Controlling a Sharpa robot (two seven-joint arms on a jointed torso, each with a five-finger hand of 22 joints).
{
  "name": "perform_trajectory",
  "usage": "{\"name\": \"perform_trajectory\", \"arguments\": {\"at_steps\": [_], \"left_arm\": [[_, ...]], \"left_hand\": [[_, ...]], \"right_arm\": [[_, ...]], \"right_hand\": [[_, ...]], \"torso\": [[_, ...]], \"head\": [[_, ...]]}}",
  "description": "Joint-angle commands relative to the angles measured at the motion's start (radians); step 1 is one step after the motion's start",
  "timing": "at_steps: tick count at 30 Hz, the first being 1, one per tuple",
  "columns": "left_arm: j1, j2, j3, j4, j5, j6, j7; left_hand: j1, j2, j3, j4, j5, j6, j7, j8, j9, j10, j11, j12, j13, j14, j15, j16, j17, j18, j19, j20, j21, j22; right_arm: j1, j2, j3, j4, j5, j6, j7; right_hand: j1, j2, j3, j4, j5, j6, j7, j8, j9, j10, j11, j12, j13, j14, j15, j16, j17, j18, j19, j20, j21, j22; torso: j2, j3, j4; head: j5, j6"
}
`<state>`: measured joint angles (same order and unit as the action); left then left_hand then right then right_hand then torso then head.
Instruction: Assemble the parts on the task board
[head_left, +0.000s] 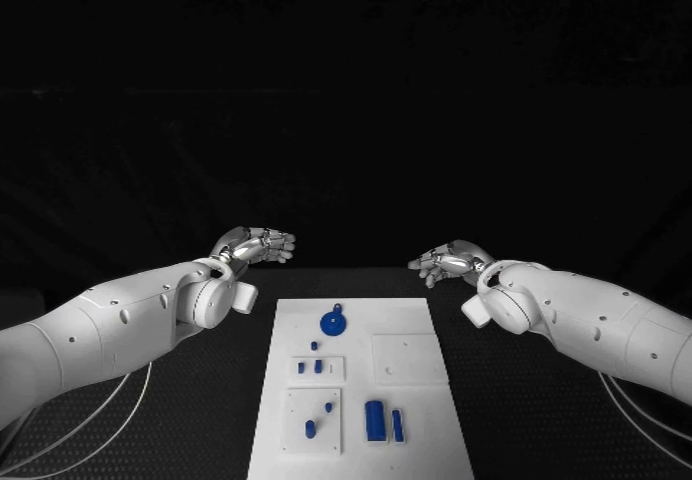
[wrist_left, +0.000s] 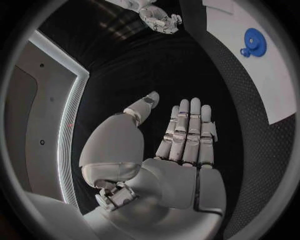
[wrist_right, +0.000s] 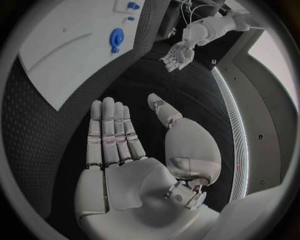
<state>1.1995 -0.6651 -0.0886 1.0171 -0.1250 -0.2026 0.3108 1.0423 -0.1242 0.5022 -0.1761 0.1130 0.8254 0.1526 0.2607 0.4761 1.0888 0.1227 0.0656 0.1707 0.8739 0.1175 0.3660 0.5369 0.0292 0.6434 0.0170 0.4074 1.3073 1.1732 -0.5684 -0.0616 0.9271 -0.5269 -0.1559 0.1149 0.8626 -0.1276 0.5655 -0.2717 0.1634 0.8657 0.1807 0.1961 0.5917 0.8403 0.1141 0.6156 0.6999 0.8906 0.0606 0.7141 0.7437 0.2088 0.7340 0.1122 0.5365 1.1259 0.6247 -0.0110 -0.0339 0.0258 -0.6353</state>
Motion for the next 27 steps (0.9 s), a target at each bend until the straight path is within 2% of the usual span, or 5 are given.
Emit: {"name": "perform_trajectory", "arguments": {"at_steps": [1,6,7,9,27], "left_arm": [[0.002,0.013,0.002,-0.034,0.094,0.027,0.058],[0.002,0.028,0.002,-0.066,0.115,0.041,0.057],[0.001,0.022,0.001,-0.061,0.063,0.011,0.024],[0.000,0.021,0.002,-0.057,0.063,0.007,0.026],[-0.100,-0.070,0.060,0.350,0.105,-0.376,0.148]], "left_hand": [[-0.002,0.009,-0.003,-0.006,-0.006,-0.033,-0.009,-0.014,-0.007,-0.045,-0.002,-0.002,-0.021,-0.043,0.007,-0.033,-0.012,-0.023,-0.031,0.008,-0.025,0.011],[-0.012,0.011,-0.009,-0.004,-0.011,-0.054,-0.021,-0.018,-0.008,-0.095,-0.011,-0.001,-0.051,-0.102,0.017,-0.076,-0.030,-0.029,-0.066,0.022,-0.063,0.004],[-0.317,0.124,-0.502,0.176,-0.113,-0.825,-0.153,-0.261,-0.476,-0.386,-0.123,-0.066,-0.171,-0.874,-0.118,-0.366,-0.537,-0.029,-0.643,-0.017,-0.407,-0.392],[-1.042,0.124,-0.502,0.176,-0.113,-0.825,-0.153,-0.261,-0.476,-1.089,-0.123,-0.066,-0.171,-0.874,-0.118,-0.366,-0.537,-0.029,-0.643,-0.017,-0.407,-0.426],[-1.042,0.124,-0.502,0.176,-0.113,-0.825,-0.153,-0.261,-0.476,-1.089,-0.123,-0.066,-0.171,-0.874,-0.118,-0.366,-0.537,-0.029,-0.643,-0.017,-0.407,-1.307]], "right_arm": [[-0.009,0.011,0.012,-0.066,0.144,0.018,0.125],[-0.019,0.023,0.046,-0.083,0.155,0.024,0.143],[-0.018,0.016,0.044,-0.083,0.095,0.002,0.076],[-0.019,0.015,0.044,-0.079,0.097,-0.001,0.078],[-0.078,-0.113,0.054,0.330,0.340,-0.348,0.263]], "right_hand": [[-0.003,0.017,0.001,-0.011,0.012,-0.032,-0.003,-0.011,-0.010,-0.043,0.038,-0.120,-0.118,-0.073,0.054,-0.114,-0.074,-0.042,-0.082,0.030,-0.079,-0.046],[-0.002,0.037,-0.033,-0.014,-0.003,-0.055,-0.016,-0.003,-0.031,0.017,0.041,-0.301,-0.364,-0.084,0.090,-0.288,-0.223,-0.042,-0.143,0.069,-0.180,-0.117],[-0.863,0.128,-0.566,0.272,-0.163,-0.866,-0.181,-0.196,-0.592,-0.840,-0.114,-0.616,-0.700,-0.891,-0.061,-0.714,-0.744,-0.209,-0.734,-0.112,-0.536,-0.417],[-0.863,0.128,-0.566,0.272,-0.163,-0.866,-0.181,-0.196,-0.592,-0.840,-0.114,-0.616,-0.700,-0.891,-0.061,-0.714,-0.744,-0.209,-0.734,-0.112,-0.536,-1.126],[-0.863,0.128,-0.566,0.272,-0.163,-0.866,-0.181,-0.196,-0.592,-0.840,-0.114,-0.616,-0.700,-0.891,-0.061,-0.714,-0.744,-0.209,-0.734,-0.112,-0.536,-1.126]], "torso": [[-0.018,0.0068,0.0021],[-0.024,0.0120,0.0047],[-0.017,0.0072,0.0021],[-0.019,0.0073,0.0031],[-0.081,0.0110,0.0339]], "head": [[0.007,0.027],[0.013,0.045],[0.009,0.034],[0.008,0.034],[-0.026,0.035]]}}
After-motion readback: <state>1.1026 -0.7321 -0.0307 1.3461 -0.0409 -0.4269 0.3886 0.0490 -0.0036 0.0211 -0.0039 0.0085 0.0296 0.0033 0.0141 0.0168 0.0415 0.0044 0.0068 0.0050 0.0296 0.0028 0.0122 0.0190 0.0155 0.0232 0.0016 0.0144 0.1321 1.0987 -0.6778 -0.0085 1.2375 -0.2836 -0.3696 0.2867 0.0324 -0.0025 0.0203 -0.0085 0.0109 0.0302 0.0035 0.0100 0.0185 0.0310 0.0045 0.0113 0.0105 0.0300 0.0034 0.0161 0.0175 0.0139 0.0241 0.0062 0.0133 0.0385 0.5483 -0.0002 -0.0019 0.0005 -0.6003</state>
